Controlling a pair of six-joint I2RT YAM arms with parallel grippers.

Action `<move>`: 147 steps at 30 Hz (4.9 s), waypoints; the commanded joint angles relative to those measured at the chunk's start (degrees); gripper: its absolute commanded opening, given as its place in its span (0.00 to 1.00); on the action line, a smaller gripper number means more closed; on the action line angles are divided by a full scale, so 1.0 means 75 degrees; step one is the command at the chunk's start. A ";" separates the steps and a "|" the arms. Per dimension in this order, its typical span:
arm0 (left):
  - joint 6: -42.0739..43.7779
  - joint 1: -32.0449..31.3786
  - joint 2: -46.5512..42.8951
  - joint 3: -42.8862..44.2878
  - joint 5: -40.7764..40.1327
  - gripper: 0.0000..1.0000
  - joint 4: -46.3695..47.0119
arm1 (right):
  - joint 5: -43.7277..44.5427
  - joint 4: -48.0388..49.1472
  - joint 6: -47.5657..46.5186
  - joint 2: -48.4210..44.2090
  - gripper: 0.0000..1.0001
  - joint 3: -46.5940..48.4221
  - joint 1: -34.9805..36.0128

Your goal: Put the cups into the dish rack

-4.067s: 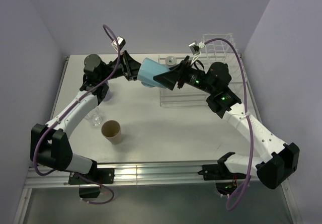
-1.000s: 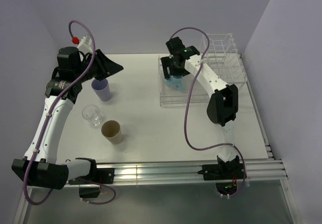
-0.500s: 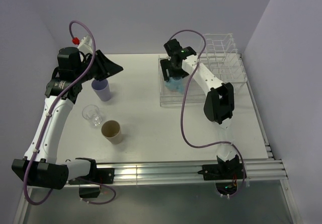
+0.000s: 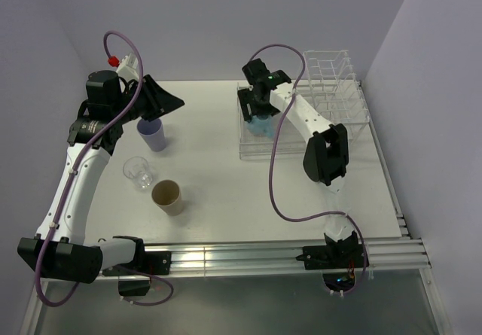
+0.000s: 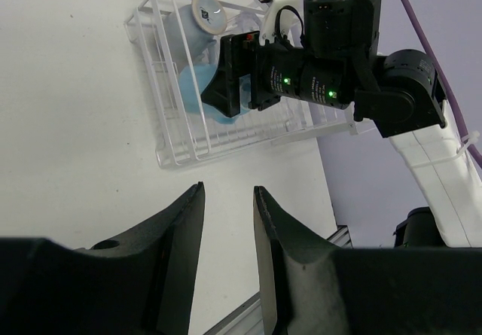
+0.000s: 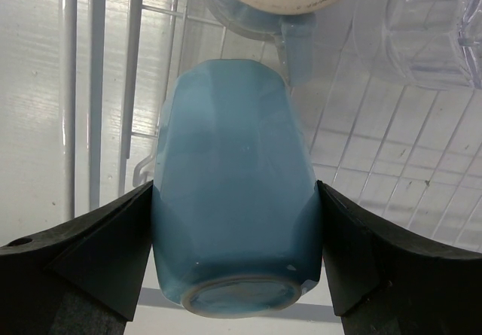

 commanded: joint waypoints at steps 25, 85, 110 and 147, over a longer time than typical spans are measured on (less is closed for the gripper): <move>0.0127 0.0010 0.0007 -0.0124 -0.0031 0.38 0.0159 | 0.0233 0.0201 -0.0133 0.0032 0.56 -0.0017 0.0238; 0.0162 0.0313 0.2116 0.0357 -0.6969 0.47 -0.1704 | 0.0257 0.1594 0.0605 -0.4584 0.94 -0.2639 0.0331; 0.0127 0.0854 0.4039 -0.0100 -0.5493 0.00 -0.0955 | 0.0022 0.2122 0.0734 -0.5428 0.94 -0.3637 0.0402; -0.4385 -0.0880 0.0733 -0.1366 0.4411 0.00 0.8139 | -0.6376 1.0969 0.4741 -0.8640 1.00 -0.8360 -0.0196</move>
